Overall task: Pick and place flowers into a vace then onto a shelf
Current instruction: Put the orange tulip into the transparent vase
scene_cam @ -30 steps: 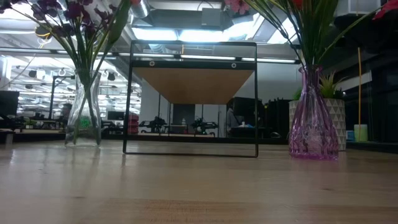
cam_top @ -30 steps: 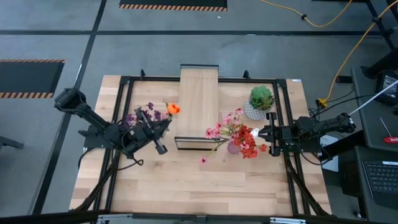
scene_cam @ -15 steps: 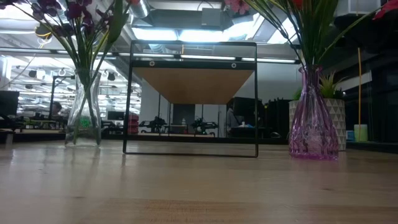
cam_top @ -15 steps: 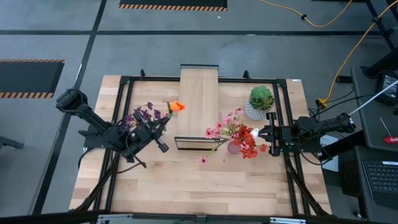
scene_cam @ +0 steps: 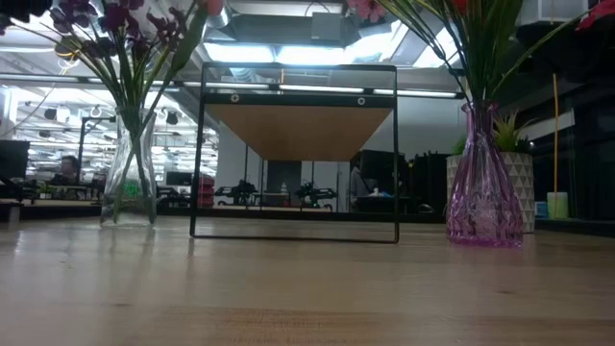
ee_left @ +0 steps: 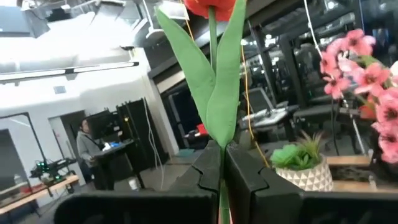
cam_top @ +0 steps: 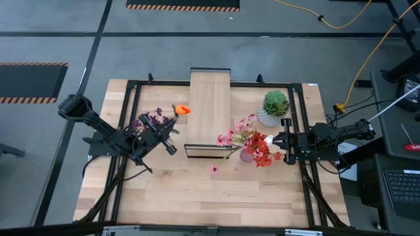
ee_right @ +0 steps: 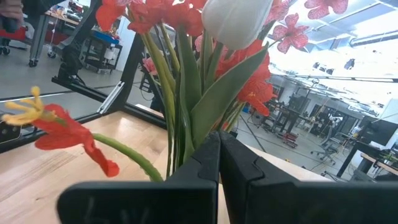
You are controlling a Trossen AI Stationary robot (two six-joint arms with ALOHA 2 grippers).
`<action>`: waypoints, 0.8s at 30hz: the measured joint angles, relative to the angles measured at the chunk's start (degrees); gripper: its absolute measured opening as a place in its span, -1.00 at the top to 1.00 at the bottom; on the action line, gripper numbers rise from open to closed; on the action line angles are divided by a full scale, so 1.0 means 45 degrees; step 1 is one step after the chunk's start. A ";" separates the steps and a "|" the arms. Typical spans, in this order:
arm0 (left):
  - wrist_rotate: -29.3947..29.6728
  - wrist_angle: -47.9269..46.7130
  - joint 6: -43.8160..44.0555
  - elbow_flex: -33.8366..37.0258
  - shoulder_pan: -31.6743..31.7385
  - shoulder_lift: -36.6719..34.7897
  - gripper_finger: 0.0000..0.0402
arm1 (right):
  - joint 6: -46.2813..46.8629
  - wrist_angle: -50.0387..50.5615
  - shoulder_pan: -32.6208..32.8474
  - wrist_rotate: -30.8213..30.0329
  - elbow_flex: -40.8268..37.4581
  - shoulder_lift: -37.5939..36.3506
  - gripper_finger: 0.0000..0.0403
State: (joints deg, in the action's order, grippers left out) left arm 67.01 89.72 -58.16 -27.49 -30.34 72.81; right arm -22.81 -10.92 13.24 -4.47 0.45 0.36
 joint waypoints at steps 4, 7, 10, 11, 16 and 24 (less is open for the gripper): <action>-0.0523 0.0020 0.0509 0.0399 0.0173 -0.0164 0.99 | 0.0000 0.0000 -0.0002 -0.0005 0.0000 0.0000 0.95; -0.0074 0.0026 0.0374 0.0418 0.0349 -0.0208 0.99 | 0.0000 0.0000 0.0003 -0.0005 0.0000 0.0000 0.95; -0.0290 0.0023 0.0351 0.0418 0.0418 -0.0208 0.99 | 0.0000 0.0000 -0.0002 -0.0005 0.0000 0.0000 0.95; -0.0278 0.0023 0.0356 0.0418 0.0421 -0.0204 0.99 | 0.0000 0.0000 -0.0002 -0.0005 0.0000 0.0000 0.95; 0.0425 0.0011 0.0401 0.0418 0.0421 -0.0203 0.98 | 0.0000 0.0000 0.0001 -0.0005 0.0000 0.0000 0.95; 0.0694 -0.0288 0.0463 0.0418 0.0016 -0.0193 0.98 | 0.0004 0.0000 -0.0001 -0.0005 0.0000 0.0000 0.95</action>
State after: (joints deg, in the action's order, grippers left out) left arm 70.14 88.42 -56.07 -25.61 -30.27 71.94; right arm -22.79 -10.92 13.24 -4.49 0.45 0.36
